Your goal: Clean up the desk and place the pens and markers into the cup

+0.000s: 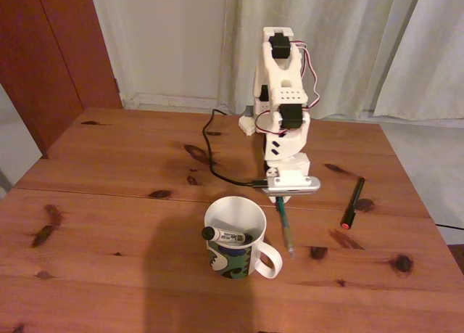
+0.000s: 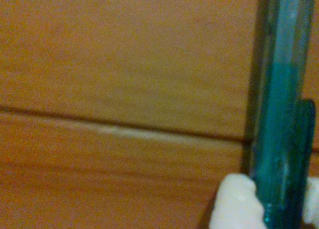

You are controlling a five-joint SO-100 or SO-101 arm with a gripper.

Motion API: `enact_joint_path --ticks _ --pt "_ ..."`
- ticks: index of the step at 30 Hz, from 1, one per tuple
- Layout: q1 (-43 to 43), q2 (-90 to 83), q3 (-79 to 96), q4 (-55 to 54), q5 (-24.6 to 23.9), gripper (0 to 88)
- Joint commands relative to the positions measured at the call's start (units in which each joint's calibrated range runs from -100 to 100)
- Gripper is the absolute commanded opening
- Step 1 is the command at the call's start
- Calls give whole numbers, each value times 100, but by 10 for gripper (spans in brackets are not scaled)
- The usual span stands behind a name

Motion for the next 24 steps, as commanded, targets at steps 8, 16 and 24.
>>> enact_joint_path --ticks 8,16,24 --pt "447 -529 -714 -142 204 8" --pt "367 -835 -705 -374 267 8" --pt "-204 -1067 -705 -374 199 8"
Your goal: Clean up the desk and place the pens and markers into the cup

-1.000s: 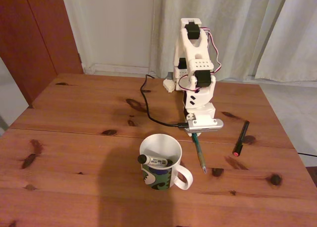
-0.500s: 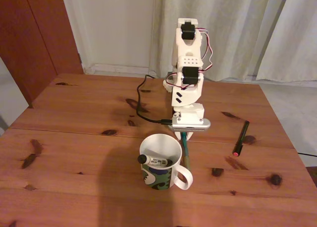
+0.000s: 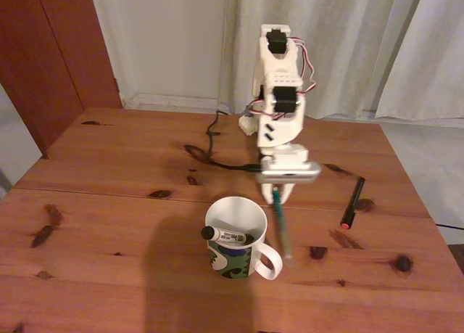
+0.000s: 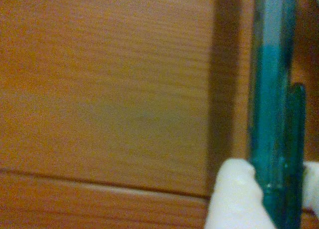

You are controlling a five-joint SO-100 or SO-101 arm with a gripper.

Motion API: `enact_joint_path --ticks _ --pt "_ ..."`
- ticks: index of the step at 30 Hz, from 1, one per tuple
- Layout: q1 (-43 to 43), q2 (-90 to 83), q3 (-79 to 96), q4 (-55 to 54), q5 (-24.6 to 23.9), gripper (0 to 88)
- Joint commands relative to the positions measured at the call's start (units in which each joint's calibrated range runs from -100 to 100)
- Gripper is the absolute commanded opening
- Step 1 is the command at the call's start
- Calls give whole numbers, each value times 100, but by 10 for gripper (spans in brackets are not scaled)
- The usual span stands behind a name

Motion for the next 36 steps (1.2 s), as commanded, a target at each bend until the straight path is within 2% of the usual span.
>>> enact_joint_path --ticks 1,8,17,26,36 --pt "-238 -482 -399 -134 -1 8" --pt "-350 -490 -381 -125 -137 8" --pt "172 -556 -399 -125 104 8" --pt "333 -1251 -237 -48 198 8" --pt "156 -2410 818 -125 203 8"
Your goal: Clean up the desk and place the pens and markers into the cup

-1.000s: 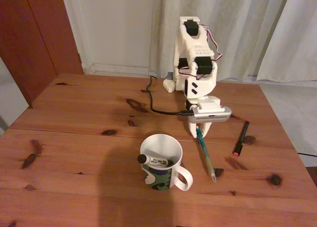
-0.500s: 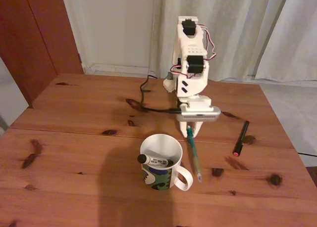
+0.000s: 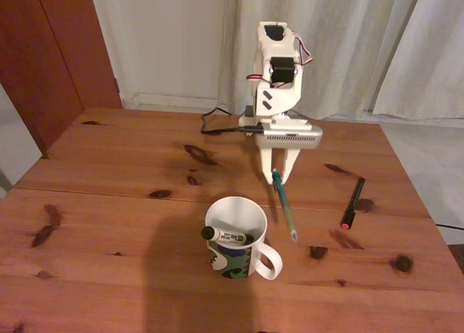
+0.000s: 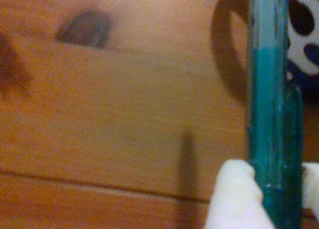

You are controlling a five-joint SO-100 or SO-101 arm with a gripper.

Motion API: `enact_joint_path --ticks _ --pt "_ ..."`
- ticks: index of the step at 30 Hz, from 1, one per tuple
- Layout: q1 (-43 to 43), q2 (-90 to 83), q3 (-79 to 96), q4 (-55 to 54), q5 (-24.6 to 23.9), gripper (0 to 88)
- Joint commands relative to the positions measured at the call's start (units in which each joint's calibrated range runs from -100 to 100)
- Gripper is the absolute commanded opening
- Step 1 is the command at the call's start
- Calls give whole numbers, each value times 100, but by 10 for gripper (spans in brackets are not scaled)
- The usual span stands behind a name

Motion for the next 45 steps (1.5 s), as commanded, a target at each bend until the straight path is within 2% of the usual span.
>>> enact_joint_path --ticks 1,9,20,31,39,45 --pt "-62 -763 116 -125 52 8" --pt "243 -1417 215 -203 52 8" --pt "1055 -1408 233 -1949 -95 8" --pt "1345 -490 233 -3110 -367 8" --pt "1369 263 224 -4125 -383 8" --pt "1345 627 224 -4375 -388 8"
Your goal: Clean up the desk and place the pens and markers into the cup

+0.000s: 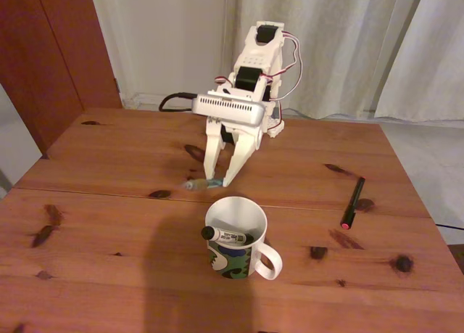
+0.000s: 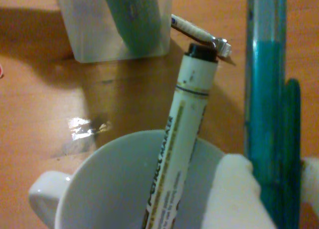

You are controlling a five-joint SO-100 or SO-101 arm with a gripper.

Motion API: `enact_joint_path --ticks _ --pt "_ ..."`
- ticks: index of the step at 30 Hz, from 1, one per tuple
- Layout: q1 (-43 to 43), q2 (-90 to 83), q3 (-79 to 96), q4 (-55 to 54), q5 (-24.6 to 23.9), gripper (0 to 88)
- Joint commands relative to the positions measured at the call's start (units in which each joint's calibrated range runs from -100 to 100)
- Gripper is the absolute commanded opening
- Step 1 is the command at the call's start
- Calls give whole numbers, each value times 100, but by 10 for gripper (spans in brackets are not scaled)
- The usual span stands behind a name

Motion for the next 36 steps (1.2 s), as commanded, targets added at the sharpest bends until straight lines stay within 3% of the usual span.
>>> enact_joint_path --ticks 1,11,18,36 --pt "-12 42 -73 -194 -27 8" --pt "-36 447 -127 -202 -27 8" --pt "-36 720 -64 -994 -100 8" --pt "-317 720 513 -1028 -58 8"
